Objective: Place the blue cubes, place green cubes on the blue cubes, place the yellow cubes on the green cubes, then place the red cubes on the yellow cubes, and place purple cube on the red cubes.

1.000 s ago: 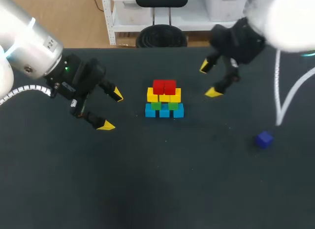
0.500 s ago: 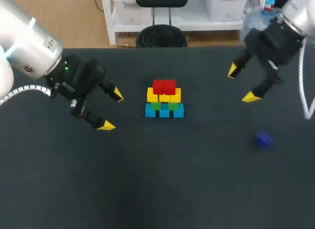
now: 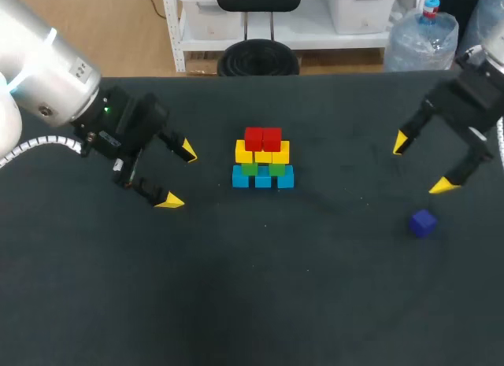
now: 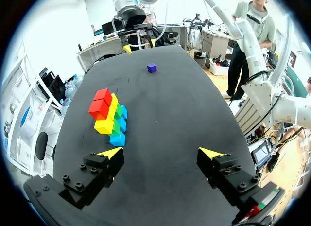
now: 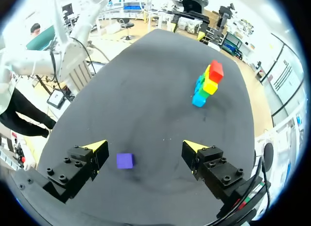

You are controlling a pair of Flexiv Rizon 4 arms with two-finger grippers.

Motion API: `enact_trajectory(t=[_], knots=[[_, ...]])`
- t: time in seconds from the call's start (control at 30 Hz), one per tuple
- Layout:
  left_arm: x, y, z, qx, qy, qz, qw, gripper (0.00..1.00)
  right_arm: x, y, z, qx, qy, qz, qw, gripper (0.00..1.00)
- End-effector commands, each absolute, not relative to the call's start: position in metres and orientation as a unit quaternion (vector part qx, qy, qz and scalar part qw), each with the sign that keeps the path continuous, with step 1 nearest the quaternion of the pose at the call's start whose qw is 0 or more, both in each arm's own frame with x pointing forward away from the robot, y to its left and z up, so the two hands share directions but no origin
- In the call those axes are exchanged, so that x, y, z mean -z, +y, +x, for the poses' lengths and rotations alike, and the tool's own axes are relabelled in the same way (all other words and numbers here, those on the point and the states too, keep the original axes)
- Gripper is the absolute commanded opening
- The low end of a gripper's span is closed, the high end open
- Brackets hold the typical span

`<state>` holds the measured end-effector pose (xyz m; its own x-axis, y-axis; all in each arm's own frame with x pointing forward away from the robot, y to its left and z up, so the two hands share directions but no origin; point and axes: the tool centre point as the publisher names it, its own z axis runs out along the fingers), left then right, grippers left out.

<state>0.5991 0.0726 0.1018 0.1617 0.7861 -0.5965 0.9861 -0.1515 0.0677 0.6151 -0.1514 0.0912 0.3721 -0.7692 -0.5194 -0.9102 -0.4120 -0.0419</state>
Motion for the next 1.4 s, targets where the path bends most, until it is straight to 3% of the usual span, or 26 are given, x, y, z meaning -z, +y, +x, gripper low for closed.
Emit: enact_trajectory(t=[0.03,1.4], knots=[[-0.102,0.073,0.599,0.218,0.609,0.727,0.229,1.00,-0.086,-0.161,0.615,-0.220,0.508,-0.816,0.165,1.00],[-0.102,0.073,0.599,0.218,0.609,0.727,0.229,1.00,-0.005,-0.184,0.583,-0.210,0.498,-0.830,0.136,1.00]])
